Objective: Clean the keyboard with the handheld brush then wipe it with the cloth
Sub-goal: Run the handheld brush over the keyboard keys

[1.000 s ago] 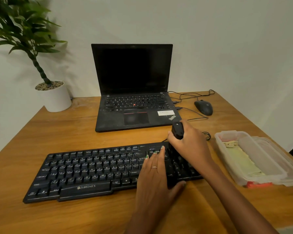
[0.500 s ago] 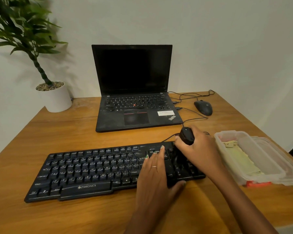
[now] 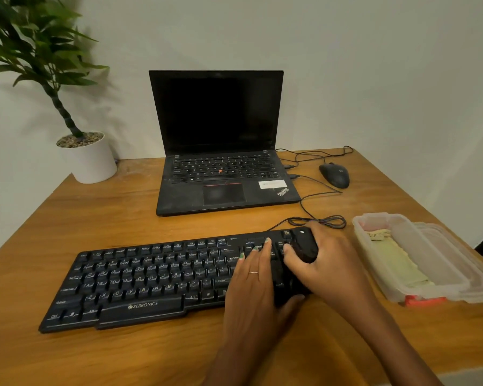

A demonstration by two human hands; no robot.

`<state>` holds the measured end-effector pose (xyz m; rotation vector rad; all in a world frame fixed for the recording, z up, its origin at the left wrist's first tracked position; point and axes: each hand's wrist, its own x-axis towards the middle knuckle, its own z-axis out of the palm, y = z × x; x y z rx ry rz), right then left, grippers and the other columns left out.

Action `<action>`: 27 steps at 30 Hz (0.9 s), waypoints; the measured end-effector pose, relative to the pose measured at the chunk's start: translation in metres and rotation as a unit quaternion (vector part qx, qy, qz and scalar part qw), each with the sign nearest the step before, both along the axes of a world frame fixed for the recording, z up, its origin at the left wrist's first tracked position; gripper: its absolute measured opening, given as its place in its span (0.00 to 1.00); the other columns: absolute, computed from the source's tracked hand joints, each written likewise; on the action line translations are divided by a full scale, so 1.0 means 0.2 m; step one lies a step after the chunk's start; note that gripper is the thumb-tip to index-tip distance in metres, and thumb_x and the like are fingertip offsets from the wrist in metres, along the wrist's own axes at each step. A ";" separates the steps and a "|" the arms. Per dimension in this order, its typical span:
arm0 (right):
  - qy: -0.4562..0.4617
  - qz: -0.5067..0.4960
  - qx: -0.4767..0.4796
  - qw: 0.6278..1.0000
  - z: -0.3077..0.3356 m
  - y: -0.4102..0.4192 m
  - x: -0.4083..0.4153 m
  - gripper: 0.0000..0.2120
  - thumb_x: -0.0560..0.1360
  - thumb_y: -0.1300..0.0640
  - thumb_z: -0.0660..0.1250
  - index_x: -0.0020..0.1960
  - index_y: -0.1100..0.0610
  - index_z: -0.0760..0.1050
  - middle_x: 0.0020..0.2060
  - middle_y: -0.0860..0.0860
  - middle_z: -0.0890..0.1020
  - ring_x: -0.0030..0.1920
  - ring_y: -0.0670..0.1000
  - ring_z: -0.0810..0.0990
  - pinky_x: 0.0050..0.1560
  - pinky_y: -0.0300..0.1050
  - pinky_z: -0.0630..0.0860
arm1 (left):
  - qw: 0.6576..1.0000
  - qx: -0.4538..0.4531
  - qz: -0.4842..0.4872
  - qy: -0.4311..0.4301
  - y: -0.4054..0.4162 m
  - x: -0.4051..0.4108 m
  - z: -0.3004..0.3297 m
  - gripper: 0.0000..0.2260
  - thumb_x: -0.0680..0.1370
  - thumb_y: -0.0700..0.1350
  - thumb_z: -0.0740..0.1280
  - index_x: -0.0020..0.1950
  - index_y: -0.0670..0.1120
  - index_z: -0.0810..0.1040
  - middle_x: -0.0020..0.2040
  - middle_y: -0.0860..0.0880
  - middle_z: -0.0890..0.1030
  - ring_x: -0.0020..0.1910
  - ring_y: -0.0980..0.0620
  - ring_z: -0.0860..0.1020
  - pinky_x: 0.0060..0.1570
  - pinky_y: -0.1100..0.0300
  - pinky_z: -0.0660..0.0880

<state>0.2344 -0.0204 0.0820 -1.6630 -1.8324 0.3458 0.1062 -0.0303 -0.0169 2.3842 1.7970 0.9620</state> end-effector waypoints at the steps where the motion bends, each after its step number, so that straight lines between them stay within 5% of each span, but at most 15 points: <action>1: 0.007 0.013 -0.027 1.000 0.01 0.00 0.02 0.08 0.73 0.48 0.67 0.46 0.51 0.71 0.34 0.44 0.76 0.35 0.42 0.75 0.30 0.32 0.71 | 1.000 -0.003 -0.004 -0.008 0.00 0.00 0.00 0.43 0.71 0.71 0.62 0.75 0.44 0.60 0.68 0.49 0.74 0.66 0.51 0.72 0.66 0.53 0.69; 4: 0.022 -0.056 -0.023 0.998 0.02 0.06 0.11 0.10 0.72 0.48 0.67 0.46 0.54 0.72 0.35 0.48 0.78 0.38 0.50 0.78 0.38 0.47 0.78 | 1.000 -0.009 0.015 0.004 -0.01 0.00 0.01 0.43 0.71 0.73 0.59 0.75 0.44 0.60 0.68 0.49 0.74 0.65 0.51 0.73 0.63 0.52 0.72; 8: 0.048 -0.058 -0.007 0.997 0.01 0.05 0.11 0.09 0.72 0.49 0.68 0.46 0.53 0.73 0.35 0.48 0.78 0.39 0.50 0.79 0.38 0.51 0.79 | 1.000 -0.007 0.016 0.003 -0.01 0.01 0.01 0.44 0.70 0.73 0.58 0.76 0.45 0.59 0.67 0.49 0.75 0.65 0.51 0.74 0.63 0.52 0.72; 11: 0.083 -0.007 -0.074 0.994 0.01 0.01 0.09 0.06 0.71 0.50 0.69 0.44 0.50 0.74 0.37 0.48 0.80 0.40 0.49 0.80 0.39 0.52 0.80 | 1.000 -0.006 0.007 -0.010 0.00 0.00 0.01 0.42 0.72 0.73 0.57 0.76 0.45 0.59 0.67 0.49 0.74 0.65 0.51 0.73 0.63 0.51 0.73; 15: 0.074 -0.103 -0.001 0.992 0.01 0.04 0.19 0.08 0.72 0.50 0.68 0.44 0.54 0.73 0.35 0.49 0.79 0.39 0.51 0.79 0.38 0.52 0.79 | 1.000 -0.011 0.015 0.001 0.00 0.01 0.00 0.44 0.70 0.73 0.58 0.76 0.45 0.58 0.68 0.48 0.74 0.65 0.50 0.73 0.63 0.52 0.71; 22: 0.099 -0.069 -0.042 0.992 0.00 0.00 0.19 0.07 0.72 0.52 0.69 0.43 0.54 0.73 0.36 0.48 0.79 0.40 0.48 0.79 0.35 0.42 0.76 | 1.000 -0.007 0.020 0.010 0.00 0.01 0.01 0.44 0.69 0.73 0.57 0.75 0.44 0.61 0.65 0.49 0.76 0.62 0.51 0.76 0.59 0.52 0.76; 27: 0.065 -0.091 0.013 0.994 -0.02 -0.03 0.17 0.08 0.73 0.50 0.68 0.44 0.54 0.73 0.34 0.49 0.78 0.37 0.49 0.78 0.36 0.48 0.77 | 0.999 0.000 0.033 0.030 0.00 0.01 0.01 0.44 0.69 0.74 0.56 0.73 0.43 0.64 0.63 0.49 0.78 0.60 0.52 0.77 0.57 0.54 0.76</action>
